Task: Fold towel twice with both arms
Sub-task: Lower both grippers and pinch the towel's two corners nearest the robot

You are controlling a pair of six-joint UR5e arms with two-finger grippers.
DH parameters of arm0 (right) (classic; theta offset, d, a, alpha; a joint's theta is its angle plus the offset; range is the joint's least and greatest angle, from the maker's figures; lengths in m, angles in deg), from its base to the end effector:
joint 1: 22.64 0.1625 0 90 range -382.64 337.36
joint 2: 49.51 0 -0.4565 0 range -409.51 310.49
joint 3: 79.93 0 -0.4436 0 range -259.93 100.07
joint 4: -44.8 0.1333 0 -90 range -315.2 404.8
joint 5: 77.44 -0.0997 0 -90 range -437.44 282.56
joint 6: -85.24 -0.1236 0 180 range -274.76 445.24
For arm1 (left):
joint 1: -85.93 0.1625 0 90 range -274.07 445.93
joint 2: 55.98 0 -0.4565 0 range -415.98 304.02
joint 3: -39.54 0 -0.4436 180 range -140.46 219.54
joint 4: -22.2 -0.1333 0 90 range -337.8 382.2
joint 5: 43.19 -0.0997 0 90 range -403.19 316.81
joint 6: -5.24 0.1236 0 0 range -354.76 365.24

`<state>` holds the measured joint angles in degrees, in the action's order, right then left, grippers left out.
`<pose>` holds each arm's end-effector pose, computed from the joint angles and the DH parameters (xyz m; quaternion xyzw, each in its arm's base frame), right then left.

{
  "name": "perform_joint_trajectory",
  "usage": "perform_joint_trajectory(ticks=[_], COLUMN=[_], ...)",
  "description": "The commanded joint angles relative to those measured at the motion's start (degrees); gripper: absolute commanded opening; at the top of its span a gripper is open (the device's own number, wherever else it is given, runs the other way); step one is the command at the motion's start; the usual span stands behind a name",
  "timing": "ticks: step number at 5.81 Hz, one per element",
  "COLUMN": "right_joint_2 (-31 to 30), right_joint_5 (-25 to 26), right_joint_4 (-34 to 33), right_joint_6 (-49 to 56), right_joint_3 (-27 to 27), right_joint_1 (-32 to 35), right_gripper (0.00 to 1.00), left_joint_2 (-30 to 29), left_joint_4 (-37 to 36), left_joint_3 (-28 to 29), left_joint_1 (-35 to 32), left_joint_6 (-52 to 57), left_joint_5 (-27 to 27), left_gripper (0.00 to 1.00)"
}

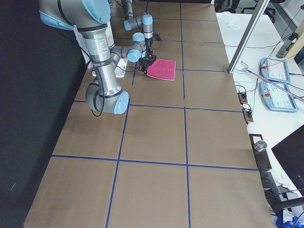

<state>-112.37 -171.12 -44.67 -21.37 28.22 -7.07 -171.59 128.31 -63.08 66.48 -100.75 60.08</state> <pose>-0.6197 -0.3028 0.2679 -0.0331 -0.3888 0.2431 0.8880 0.6267 -0.3326 0.2888 -0.0891 0.4565 -0.2187 0.8578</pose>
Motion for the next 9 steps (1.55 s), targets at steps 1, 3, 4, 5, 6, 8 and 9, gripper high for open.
perform_joint_trajectory(ticks=[1, 3, 4, 5, 6, 8, 9], right_joint_2=[0.02, -0.06, -0.15, -1.11, -2.69, -4.9, -4.29], right_joint_5=[-0.01, -0.01, -0.09, -0.18, -0.27, -0.36, -0.18], right_joint_4=[0.0, 0.0, 0.0, 0.0, 0.0, 0.0, 0.17], right_joint_6=[0.0, 0.0, 0.0, 0.0, 0.09, 0.18, 0.61], right_joint_3=[0.22, 0.57, 0.66, 2.23, 3.72, 7.25, 6.91], right_joint_1=[0.07, 0.16, 0.16, 0.33, 0.33, 0.42, 1.47], right_gripper=[0.01, 0.01, 0.01, 0.01, 0.01, 0.01, 0.01], left_joint_2=[-0.41, -0.85, -1.02, -1.81, -2.86, -3.74, -4.53], left_joint_4=[-0.02, 0.07, -0.02, -1.58, -4.82, -9.74, -10.64], left_joint_3=[-0.04, -0.22, -0.13, -1.18, -3.1, -6.96, -6.38], left_joint_1=[0.03, -0.06, -0.15, -0.15, -0.15, -0.15, -1.19], left_joint_6=[-0.09, -2.38, -2.2, -1.07, -1.06, -1.76, -1.67], left_joint_5=[0.0, 0.08, 0.26, 0.26, 0.35, 0.08, -0.26], left_gripper=[0.07, 0.0, 0.0, 0.0, 0.0, 0.0, 0.0])
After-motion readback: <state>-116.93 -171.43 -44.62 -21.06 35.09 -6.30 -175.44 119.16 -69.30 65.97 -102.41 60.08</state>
